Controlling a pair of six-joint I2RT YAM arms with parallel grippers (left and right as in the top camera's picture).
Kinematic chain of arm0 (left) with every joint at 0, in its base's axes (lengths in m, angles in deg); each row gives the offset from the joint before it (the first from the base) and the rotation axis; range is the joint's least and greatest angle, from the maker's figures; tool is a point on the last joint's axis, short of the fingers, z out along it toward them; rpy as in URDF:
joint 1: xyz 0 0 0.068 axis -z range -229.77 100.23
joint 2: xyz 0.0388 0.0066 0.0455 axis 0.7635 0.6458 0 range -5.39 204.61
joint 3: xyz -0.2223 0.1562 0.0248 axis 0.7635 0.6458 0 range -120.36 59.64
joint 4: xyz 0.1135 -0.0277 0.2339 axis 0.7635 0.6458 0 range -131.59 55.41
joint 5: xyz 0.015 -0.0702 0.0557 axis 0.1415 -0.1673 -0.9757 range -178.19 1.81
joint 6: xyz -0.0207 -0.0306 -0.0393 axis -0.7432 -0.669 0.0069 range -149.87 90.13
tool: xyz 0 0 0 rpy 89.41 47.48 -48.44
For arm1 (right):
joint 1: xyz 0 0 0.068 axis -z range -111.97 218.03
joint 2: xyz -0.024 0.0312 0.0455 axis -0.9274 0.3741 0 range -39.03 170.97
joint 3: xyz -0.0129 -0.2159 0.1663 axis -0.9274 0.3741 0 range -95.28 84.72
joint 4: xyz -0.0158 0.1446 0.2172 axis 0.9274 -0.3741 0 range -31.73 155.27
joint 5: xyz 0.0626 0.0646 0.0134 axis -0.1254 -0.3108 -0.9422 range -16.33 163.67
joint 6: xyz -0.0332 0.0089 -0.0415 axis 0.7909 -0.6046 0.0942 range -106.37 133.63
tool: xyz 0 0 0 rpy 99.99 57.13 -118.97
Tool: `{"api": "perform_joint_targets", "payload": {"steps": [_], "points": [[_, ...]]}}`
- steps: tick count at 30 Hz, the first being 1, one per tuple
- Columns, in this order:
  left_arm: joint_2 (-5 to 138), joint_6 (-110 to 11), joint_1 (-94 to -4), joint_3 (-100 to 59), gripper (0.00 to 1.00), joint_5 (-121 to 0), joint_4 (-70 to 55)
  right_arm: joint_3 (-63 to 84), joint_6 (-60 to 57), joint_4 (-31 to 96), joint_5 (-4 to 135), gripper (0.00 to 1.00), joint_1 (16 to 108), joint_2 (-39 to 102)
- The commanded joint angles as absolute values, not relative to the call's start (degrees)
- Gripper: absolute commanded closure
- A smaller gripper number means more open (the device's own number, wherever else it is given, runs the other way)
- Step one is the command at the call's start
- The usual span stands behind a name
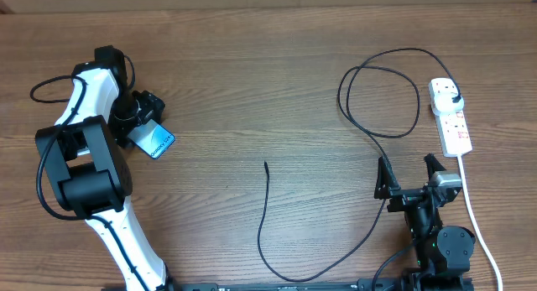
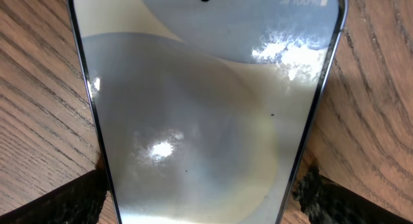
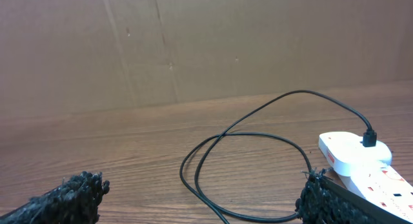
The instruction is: Plug charger to phone and switch on socket
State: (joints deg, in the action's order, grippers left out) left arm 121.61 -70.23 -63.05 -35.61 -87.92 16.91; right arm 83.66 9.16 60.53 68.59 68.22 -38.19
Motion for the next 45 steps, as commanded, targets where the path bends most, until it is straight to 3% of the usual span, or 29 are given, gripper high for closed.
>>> {"api": "perform_joint_targets", "payload": {"steps": [1,45], "points": [[124.0,-71.2,-63.1,-35.2,0.01,-87.9,16.6,84.3,9.4,60.8,69.1,0.00,68.0,-38.8],[124.4,-71.2,-62.5,-35.2,0.00,-87.1,18.3,84.3,9.4,60.8,69.1,0.00,68.0,-38.8]]}}
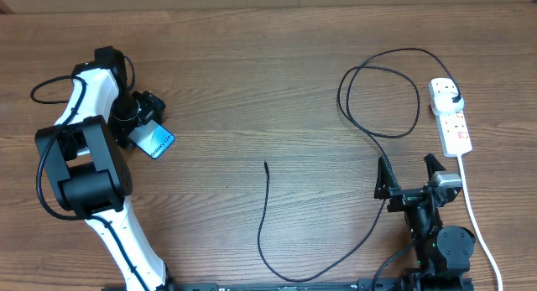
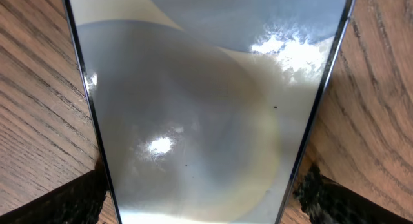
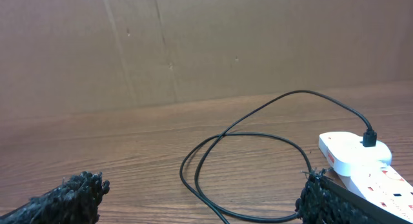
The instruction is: Plug charger to phone and switch on socket
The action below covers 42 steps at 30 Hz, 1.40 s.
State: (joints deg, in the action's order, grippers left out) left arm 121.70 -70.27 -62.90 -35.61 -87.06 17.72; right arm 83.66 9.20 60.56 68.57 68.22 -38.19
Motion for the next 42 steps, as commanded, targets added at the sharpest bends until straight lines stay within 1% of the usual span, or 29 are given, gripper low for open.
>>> {"api": "perform_joint_targets", "payload": {"steps": [1,12,22,42], "points": [[124.4,-71.2,-62.5,-35.2,0.00,-87.1,18.3,84.3,9.4,60.8,69.1,0.00,68.0,-38.8],[124.4,-71.2,-62.5,-35.2,0.00,-87.1,18.4,84.3,9.4,60.8,69.1,0.00,68.0,-38.8],[124.4,-71.2,-62.5,-35.2,0.07,-87.1,18.4,84.3,9.4,60.8,69.1,0.00,68.0,-38.8],[124.4,-71.2,-62.5,-35.2,0.13,-87.1,18.4,84.3,9.4,60.8,69.1,0.00,68.0,-38.8]]}}
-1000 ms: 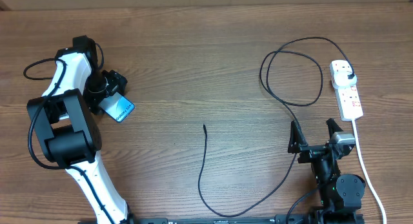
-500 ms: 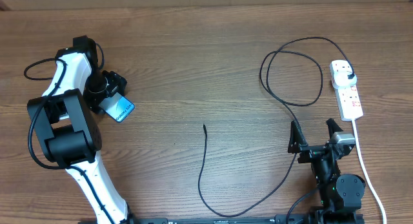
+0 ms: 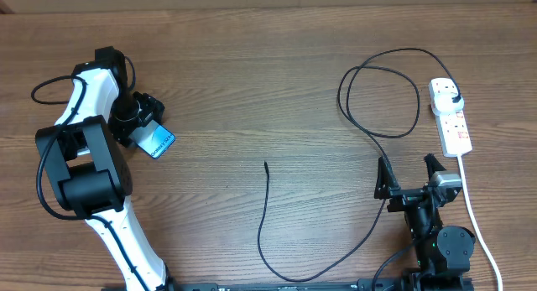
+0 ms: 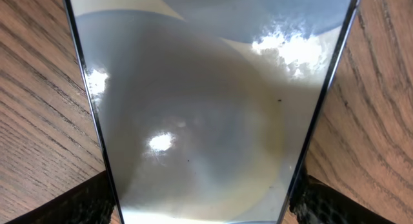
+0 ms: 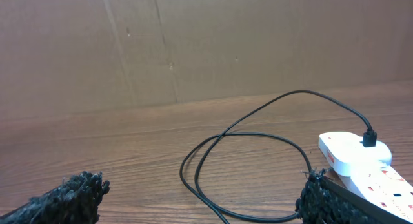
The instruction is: Plug charger to phone and switch on socket
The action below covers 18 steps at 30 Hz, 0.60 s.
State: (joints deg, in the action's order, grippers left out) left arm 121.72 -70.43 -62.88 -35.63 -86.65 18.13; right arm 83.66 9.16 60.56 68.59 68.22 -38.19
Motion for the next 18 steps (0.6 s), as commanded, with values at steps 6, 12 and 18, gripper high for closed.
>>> {"api": "perform_joint_targets", "payload": {"steps": [6,12,18], "points": [[124.4,-71.2,-62.5,-35.2,0.13,-87.1,18.4,84.3,9.4,60.8,69.1,0.00,68.0,-38.8],[124.4,-71.2,-62.5,-35.2,0.15,-87.1,18.4,84.3,9.4,60.8,69.1,0.00,68.0,-38.8],[124.4,-71.2,-62.5,-35.2,0.16,-87.1,18.4,84.3,9.4,60.8,69.1,0.00,68.0,-38.8]]}}
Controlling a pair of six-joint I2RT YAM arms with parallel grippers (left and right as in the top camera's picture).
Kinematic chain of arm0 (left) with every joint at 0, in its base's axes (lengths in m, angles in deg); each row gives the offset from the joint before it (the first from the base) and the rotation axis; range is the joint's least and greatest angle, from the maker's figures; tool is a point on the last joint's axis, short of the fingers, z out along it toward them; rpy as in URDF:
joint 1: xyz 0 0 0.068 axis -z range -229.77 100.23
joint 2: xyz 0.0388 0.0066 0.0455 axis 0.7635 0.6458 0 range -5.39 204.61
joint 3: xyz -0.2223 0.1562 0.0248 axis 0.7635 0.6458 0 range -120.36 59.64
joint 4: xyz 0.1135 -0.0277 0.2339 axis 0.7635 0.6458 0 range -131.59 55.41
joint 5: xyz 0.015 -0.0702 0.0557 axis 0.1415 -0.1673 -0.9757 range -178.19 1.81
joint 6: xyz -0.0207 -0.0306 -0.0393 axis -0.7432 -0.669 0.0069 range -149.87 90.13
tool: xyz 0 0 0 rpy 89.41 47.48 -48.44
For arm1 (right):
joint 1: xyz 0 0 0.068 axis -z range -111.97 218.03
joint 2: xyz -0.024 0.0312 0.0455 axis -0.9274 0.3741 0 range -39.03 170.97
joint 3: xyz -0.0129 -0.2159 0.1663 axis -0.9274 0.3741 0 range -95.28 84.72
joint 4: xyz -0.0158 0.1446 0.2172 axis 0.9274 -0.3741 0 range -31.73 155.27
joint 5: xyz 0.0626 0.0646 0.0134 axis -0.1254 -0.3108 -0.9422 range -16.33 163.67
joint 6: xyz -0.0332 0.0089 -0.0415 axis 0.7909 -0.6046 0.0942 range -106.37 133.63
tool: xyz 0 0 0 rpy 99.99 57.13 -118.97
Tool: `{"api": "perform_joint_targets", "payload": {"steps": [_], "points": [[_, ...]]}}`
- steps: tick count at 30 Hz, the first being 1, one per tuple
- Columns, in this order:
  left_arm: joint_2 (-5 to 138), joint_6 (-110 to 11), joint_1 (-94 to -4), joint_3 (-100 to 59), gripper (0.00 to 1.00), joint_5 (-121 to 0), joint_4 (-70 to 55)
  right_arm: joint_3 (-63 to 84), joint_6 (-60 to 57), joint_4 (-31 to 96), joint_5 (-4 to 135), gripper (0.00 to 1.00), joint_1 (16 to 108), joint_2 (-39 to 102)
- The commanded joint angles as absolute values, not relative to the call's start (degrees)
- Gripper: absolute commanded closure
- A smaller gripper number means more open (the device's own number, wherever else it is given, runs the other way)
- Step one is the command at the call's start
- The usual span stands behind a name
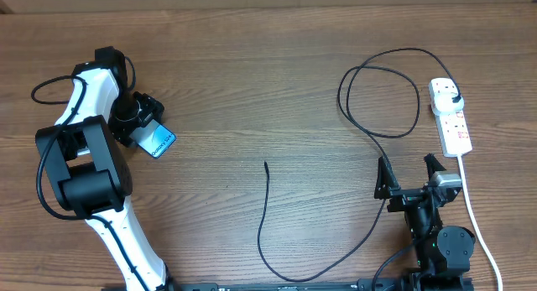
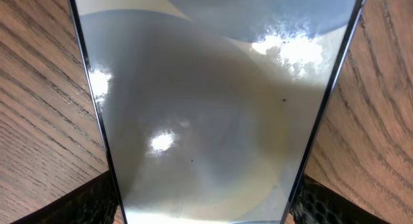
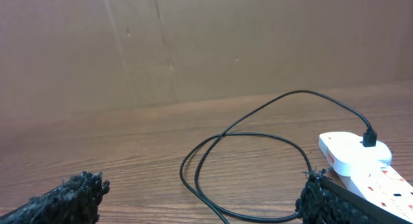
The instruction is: Plug charger to phone and switch on socket
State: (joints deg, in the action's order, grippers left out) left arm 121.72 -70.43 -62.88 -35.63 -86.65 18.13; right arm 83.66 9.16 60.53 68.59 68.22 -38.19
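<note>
The phone (image 1: 154, 142) lies at the left of the wooden table, screen up and lit. My left gripper (image 1: 141, 125) is over its near end. In the left wrist view the phone (image 2: 206, 101) fills the frame and both black fingers (image 2: 97, 201) press against its long edges, so the gripper is shut on it. The black charger cable's free end (image 1: 266, 165) lies mid-table, far from the phone. The cable loops (image 1: 377, 98) to a plug (image 1: 454, 99) in the white socket strip (image 1: 455, 130). My right gripper (image 1: 406, 163) rests open near the front edge; it (image 3: 193, 201) holds nothing.
The strip's white lead (image 1: 474, 211) runs down the right side to the front edge. A cardboard wall (image 3: 193, 43) stands behind the table. The cable's lower loop (image 1: 285, 270) curves along the front edge between the arms.
In the left wrist view the phone sits a touch lower and the two fingers stand slightly closer against its edges. The overhead and right wrist views are unchanged.
At first the left wrist view showed the phone's camera hole and battery reading at the top, with the fingers beside its edges. Those then left the frame as the phone filled more of it. Now the fingers press on the phone. The right arm and cable stayed still.
</note>
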Motion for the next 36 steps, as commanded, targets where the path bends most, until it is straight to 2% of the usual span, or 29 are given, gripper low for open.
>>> {"api": "perform_joint_targets", "payload": {"steps": [1,29,36], "points": [[124.4,-71.2,-62.5,-35.2,0.16,-87.1,18.4,84.3,9.4,60.8,69.1,0.00,68.0,-38.8],[124.4,-71.2,-62.5,-35.2,0.23,-87.1,19.0,84.3,9.4,60.8,69.1,0.00,68.0,-38.8],[124.4,-71.2,-62.5,-35.2,0.35,-87.0,19.4,84.3,9.4,60.8,69.1,0.00,68.0,-38.8]]}}
